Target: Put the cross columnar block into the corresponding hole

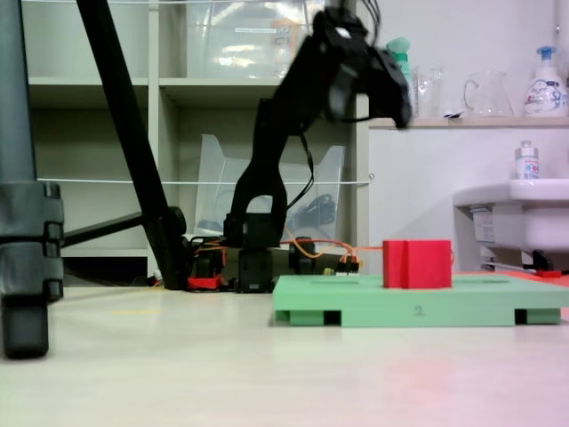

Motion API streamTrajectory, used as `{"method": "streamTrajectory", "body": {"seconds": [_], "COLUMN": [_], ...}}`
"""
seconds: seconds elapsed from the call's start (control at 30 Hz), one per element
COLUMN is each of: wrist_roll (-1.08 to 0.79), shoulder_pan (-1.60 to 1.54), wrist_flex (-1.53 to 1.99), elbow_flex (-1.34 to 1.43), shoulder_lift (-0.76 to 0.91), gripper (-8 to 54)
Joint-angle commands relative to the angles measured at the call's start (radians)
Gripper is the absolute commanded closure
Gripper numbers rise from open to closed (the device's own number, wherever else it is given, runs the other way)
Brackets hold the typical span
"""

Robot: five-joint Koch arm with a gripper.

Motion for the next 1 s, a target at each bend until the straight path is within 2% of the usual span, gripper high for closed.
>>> {"method": "streamTrajectory", "body": {"seconds": [0.0, 0.13, 0.2, 0.3, 0.4, 0.5, 0.57, 0.77, 0.83, 0.97], "wrist_roll": [-0.146, -0.331, -0.523, -0.847, -1.014, -1.312, -1.388, -1.401, -1.404, -1.393], "shoulder_pan": [0.063, 0.207, 0.278, 0.393, 0.466, 0.482, 0.482, 0.43, 0.44, 0.474], "wrist_flex": [0.031, 0.051, -0.012, -0.508, -1.108, -1.842, -2.056, -1.924, -1.74, -1.666], "elbow_flex": [-0.009, 0.037, 0.255, 0.934, 1.494, 2.033, 2.26, 2.724, 2.726, 2.726], "shoulder_lift": [0.124, 0.209, 0.325, 0.64, 0.848, 0.934, 0.943, 1.071, 1.081, 1.083], "gripper": [0.2, 0.2, 0.2, 0.8, 8.8, 12.0, 12.5, 11.4, 10.7, 11.0]}}
